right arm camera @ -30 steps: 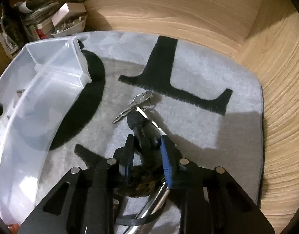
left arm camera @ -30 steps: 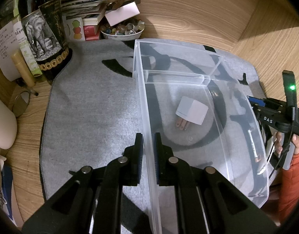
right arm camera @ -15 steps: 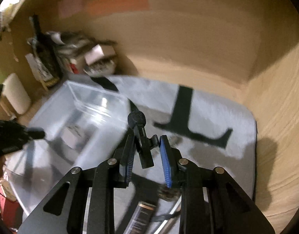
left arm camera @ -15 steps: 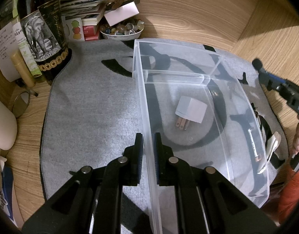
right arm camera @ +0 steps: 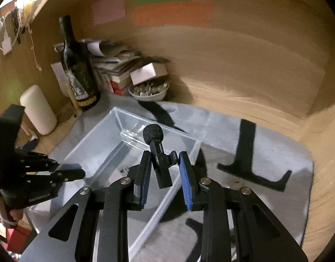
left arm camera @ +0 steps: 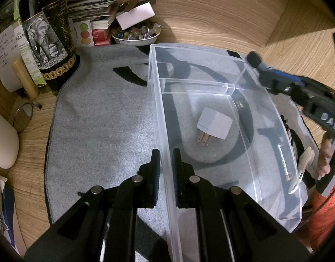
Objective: Organize rigid objects
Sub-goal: 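Place the black cylindrical item on the adapter in the box, release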
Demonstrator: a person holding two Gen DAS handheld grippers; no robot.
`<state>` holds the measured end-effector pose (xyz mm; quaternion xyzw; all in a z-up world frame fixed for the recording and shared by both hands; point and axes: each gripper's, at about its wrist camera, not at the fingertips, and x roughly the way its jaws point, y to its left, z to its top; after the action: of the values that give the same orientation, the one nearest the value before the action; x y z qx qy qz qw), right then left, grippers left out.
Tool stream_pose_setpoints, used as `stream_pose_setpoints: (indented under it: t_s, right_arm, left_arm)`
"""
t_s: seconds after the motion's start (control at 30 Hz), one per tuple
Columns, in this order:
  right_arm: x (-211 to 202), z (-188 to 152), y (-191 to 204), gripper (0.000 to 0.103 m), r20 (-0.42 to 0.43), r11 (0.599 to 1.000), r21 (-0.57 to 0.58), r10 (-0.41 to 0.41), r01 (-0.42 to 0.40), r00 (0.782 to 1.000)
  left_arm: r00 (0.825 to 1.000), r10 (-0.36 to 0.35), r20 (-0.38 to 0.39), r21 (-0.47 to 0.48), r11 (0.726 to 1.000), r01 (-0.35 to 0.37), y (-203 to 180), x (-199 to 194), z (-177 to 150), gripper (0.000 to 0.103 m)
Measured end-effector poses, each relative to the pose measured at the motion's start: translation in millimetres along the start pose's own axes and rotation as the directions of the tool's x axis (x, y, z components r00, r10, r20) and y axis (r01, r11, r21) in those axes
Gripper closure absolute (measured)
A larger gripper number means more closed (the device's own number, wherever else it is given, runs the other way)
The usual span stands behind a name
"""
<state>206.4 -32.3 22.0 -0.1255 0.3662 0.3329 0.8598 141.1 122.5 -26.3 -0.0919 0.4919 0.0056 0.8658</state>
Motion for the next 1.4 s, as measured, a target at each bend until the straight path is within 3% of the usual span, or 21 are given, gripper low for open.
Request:
stream_pose_setpoints:
  t_s: [0.23,0.47,0.6,0.77,0.97,1.13,1.4]
  right_arm:
    - [31,-3,5,0.079,-0.077,1.000,0.001,0.022,-0.022,0.997]
    - [43,-5,13,0.079,-0.096,0.999,-0.020,0.024,-0.026,0.995]
    - [40,-5,13,0.066,-0.100,0.999,-0.018,0.042,-0.044,0.994]
    - [30,-4,11,0.064,-0.079,0.999,-0.013,0.042,-0.043,0.996]
    - [3,2,-6,0.051,-0.005,1.000,0.001,-0.022,0.022,1.000]
    - [-14,4,-31,0.050,0.027,0.997,0.040,-0.069,0.068,0.997]
    - [-11,-7,-78,0.050,-0.026,0.983,0.101,-0.154,0.156,0.988]
  left_arm:
    - [1.000,-0.001,-0.001,0.001,1.000,0.001,0,0,0,0.094]
    - [1.000,0.000,0.000,0.003,1.000,0.000,0,0,0,0.094]
    - [1.000,-0.003,0.000,0.002,1.000,0.003,0,0,0,0.094]
    - [1.000,-0.002,0.001,0.005,1.000,0.002,1,0,0,0.094]
    - [1.000,-0.005,0.002,0.006,1.000,0.005,2,1,0,0.094]
    - [1.000,-0.002,0.002,0.007,1.000,0.002,2,1,0,0.094]
    - [1.000,0.001,0.001,0.008,1.000,-0.001,2,3,0,0.094]
